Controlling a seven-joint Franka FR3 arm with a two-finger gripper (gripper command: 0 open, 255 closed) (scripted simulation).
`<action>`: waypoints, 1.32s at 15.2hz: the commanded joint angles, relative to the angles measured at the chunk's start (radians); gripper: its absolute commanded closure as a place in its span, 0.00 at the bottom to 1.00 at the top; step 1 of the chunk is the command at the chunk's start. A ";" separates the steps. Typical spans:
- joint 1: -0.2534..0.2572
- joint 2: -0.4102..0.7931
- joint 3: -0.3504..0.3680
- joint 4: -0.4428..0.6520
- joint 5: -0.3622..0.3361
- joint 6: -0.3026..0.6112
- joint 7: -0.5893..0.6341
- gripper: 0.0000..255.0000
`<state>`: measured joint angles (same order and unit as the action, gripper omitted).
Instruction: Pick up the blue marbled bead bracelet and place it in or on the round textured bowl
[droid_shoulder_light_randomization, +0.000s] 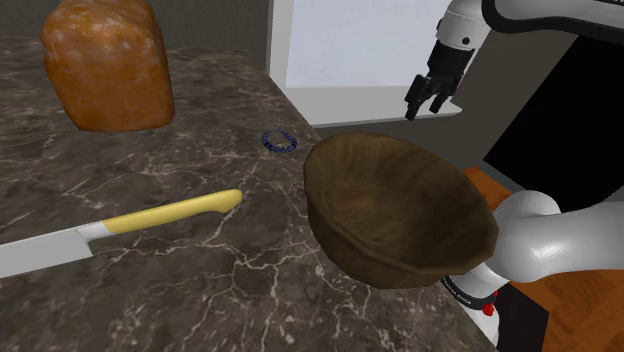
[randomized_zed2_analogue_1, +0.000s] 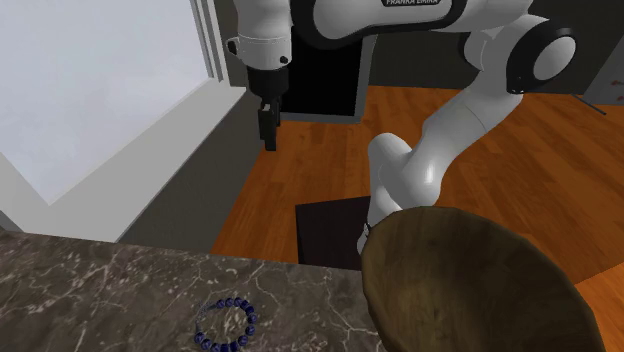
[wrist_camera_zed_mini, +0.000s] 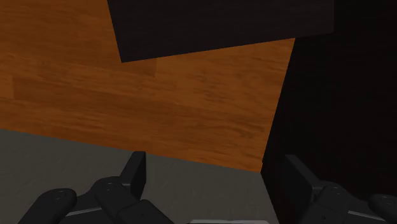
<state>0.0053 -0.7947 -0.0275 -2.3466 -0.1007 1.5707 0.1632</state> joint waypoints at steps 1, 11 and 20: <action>0.000 0.000 0.000 0.000 0.000 0.000 0.000 0.00; 0.066 0.126 0.201 0.125 0.158 -0.028 0.242 0.00; 0.097 0.321 0.374 0.329 0.243 -0.038 0.463 0.00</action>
<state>0.0994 -0.4971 0.3276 -2.0398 0.1352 1.5308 0.6001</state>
